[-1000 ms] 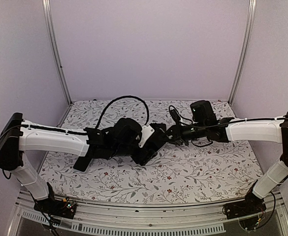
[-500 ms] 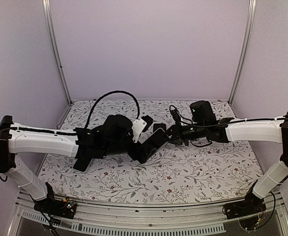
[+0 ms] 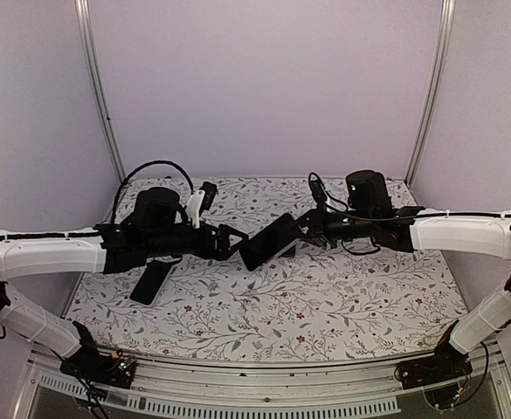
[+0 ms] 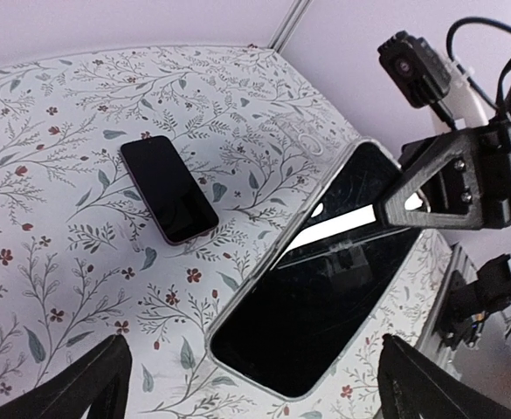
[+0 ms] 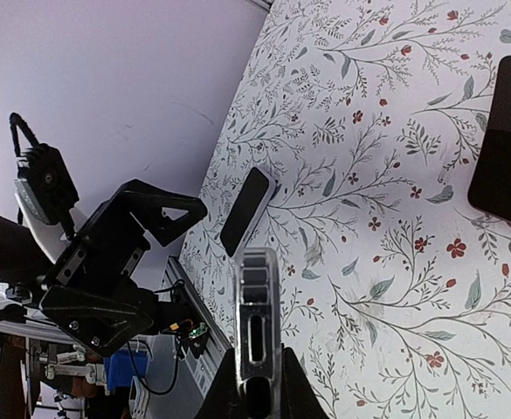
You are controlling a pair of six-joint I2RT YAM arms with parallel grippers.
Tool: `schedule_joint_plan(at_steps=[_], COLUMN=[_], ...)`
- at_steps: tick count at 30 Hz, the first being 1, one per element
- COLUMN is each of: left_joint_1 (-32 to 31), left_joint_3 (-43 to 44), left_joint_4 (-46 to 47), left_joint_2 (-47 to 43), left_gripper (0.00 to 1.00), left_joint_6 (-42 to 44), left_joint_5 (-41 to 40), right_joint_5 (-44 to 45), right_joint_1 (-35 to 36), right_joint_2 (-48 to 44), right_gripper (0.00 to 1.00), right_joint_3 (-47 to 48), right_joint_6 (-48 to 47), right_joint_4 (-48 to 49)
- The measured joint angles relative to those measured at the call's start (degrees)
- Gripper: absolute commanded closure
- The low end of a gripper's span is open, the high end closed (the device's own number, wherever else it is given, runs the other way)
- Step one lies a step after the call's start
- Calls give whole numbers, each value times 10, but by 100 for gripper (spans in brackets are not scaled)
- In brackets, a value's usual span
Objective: Take the phone out of the phone case
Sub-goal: Pass from the right arm to the left
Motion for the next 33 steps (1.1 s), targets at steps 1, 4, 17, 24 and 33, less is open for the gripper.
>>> schedule_joint_plan(at_steps=[1, 4, 17, 24, 33], left_joint_1=[9, 26, 71, 73, 75], left_joint_3=[-8, -22, -65, -73, -96], left_joint_4=[11, 35, 154, 261, 441], left_joint_2=[-4, -11, -1, 40, 80], left_gripper=[1, 1, 3, 11, 36], left_joint_6=[-16, -56, -191, -257, -376], left_joint_5=[18, 61, 188, 261, 322], right_joint_5=[0, 0, -1, -4, -16], right_joint_1=[0, 0, 0, 0, 0], right_joint_2=[0, 0, -32, -33, -44], right_gripper=[100, 100, 100, 100, 100], right_joint_3=[0, 0, 0, 1, 1], right_joint_6=[0, 0, 3, 7, 19], right_joint_4=[4, 15, 58, 73, 105])
